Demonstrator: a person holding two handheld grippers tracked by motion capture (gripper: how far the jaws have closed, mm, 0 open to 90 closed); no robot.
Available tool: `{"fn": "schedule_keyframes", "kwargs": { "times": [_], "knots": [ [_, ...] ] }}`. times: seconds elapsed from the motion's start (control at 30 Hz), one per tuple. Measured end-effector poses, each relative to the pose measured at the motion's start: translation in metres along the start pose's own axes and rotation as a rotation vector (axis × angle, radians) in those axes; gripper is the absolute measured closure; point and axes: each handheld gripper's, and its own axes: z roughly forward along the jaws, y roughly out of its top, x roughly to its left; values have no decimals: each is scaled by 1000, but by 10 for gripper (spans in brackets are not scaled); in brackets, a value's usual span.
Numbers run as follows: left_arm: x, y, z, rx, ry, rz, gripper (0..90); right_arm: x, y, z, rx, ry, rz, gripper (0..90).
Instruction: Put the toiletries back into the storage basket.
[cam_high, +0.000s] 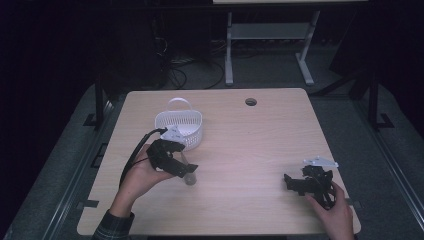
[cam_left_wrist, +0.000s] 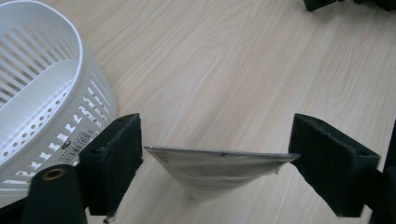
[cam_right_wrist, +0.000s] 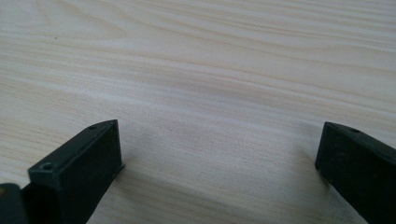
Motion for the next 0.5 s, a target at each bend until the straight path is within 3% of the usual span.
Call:
{"fn": "schedule_keyframes", "kwargs": {
  "times": [0.5],
  "knots": [
    [0,-2,5,-4,-13,-1,287,0,0,0,0,-1,-1,0]
  ]
}}
